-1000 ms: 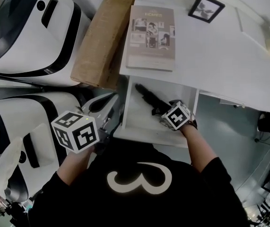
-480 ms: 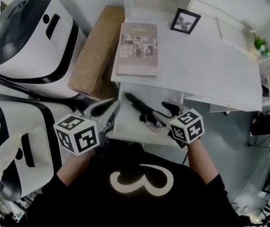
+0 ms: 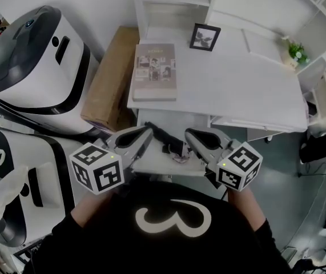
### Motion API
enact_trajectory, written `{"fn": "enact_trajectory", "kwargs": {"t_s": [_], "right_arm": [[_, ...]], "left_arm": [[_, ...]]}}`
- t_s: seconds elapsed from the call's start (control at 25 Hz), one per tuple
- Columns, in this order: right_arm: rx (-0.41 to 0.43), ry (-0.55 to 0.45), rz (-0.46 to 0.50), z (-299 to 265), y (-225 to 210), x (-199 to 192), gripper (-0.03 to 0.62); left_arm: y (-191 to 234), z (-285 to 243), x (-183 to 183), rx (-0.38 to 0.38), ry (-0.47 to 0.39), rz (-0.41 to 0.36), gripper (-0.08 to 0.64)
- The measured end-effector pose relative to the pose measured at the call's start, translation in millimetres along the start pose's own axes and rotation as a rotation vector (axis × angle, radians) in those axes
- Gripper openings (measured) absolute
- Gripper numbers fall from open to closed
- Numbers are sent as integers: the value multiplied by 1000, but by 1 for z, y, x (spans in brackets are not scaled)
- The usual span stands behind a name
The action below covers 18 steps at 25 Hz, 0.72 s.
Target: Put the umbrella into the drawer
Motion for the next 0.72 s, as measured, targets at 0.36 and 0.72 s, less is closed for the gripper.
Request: {"fn": "enact_trajectory", "kwargs": {"t_s": [0.36,0.72], "right_arm": [[40,-96,-57,18,2,27,3],[27,-95,-50,22,-1,24,2]], "left_arm": [[-25,-7,18,-60,-27,-55,8],[-27,-17,15,-55,-12,-75,8]]}}
Point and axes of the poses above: the fingertips, and each gripper's own axes: z backward along the fingers, y to its left, x out of its top, the point moved 3 cm from there along z, backward along the fingers, and after that the axes turned 9 degrees about -x, right-handed, at the moved point
